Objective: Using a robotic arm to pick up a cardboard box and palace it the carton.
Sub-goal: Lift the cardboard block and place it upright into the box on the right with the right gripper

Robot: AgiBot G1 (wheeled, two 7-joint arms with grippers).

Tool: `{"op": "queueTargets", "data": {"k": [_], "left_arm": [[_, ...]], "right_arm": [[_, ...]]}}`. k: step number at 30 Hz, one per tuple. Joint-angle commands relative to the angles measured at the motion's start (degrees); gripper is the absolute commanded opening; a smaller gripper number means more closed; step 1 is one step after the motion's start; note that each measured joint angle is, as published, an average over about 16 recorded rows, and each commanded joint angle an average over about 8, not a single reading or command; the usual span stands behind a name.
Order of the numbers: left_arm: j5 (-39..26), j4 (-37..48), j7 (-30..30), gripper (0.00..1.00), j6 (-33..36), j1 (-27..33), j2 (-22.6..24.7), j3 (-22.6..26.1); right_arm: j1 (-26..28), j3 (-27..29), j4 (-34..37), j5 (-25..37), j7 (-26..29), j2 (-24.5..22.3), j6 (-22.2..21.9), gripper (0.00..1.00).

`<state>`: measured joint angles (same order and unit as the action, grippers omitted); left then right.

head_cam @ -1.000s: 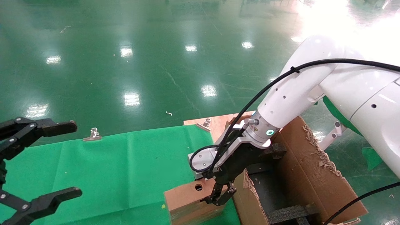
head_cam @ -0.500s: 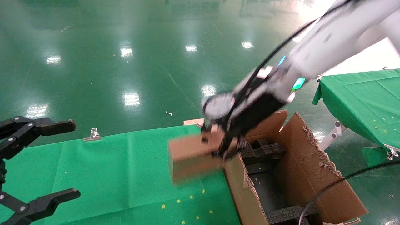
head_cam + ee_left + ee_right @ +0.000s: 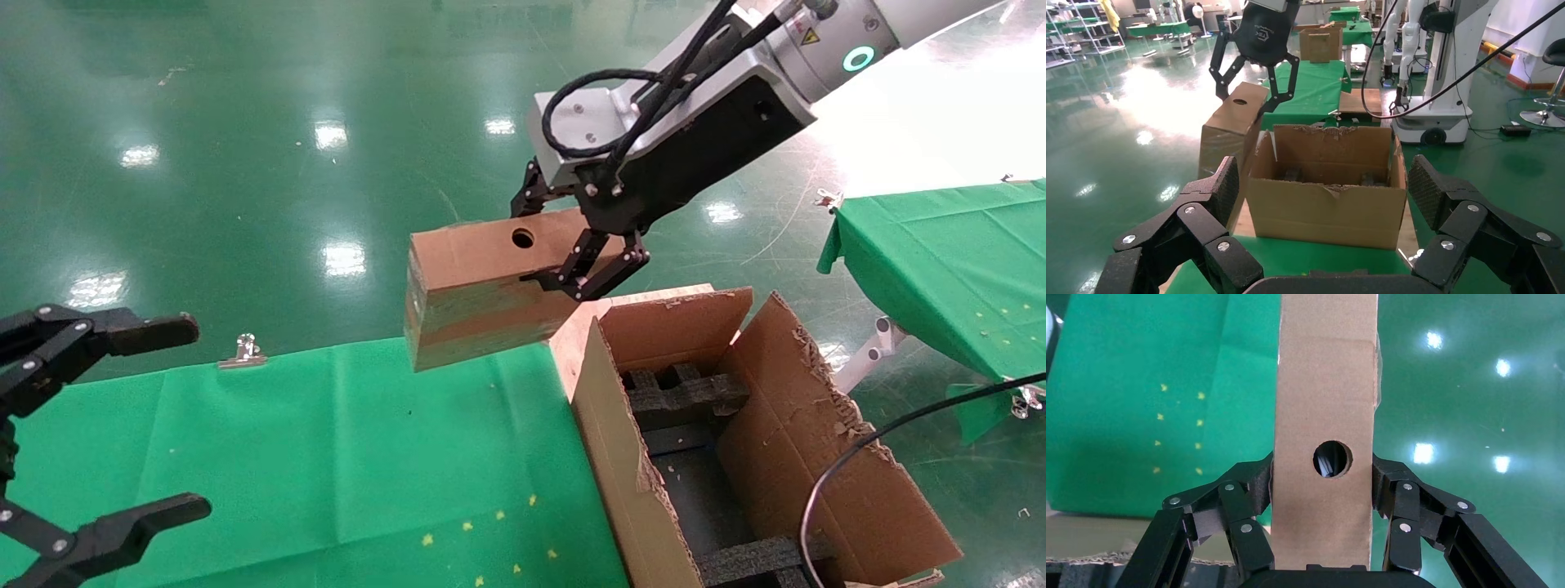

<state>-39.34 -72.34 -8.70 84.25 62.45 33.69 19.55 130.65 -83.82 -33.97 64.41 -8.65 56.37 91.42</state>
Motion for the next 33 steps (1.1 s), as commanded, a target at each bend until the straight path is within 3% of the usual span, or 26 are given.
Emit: {"op": "queueTargets", "data": {"k": [1, 10, 23, 33], "left_arm": [[0.00, 0.00, 0.00, 1.00, 0.00, 0.00, 0.00, 0.00], [0.01, 0.00, 0.00, 1.00, 0.00, 0.00, 0.00, 0.01], [0.01, 0.00, 0.01, 1.00, -0.01, 0.00, -0.01, 0.02], [0.02, 0.00, 0.01, 1.00, -0.01, 0.01, -0.01, 0.03]], "right_arm": [[0.40, -1.11, 0.77, -1.33, -0.77, 0.28, 0.01, 0.00], [5.46, -9.33, 1.95, -2.30, -1.88, -5.84, 0.29, 0.00], [12.57, -25.37, -2.45, -3.61, 2.74, -15.54, 0.25, 0.00], [17.69, -33.89, -1.41, -3.47, 5.16, -19.17, -0.34, 0.00]]}}
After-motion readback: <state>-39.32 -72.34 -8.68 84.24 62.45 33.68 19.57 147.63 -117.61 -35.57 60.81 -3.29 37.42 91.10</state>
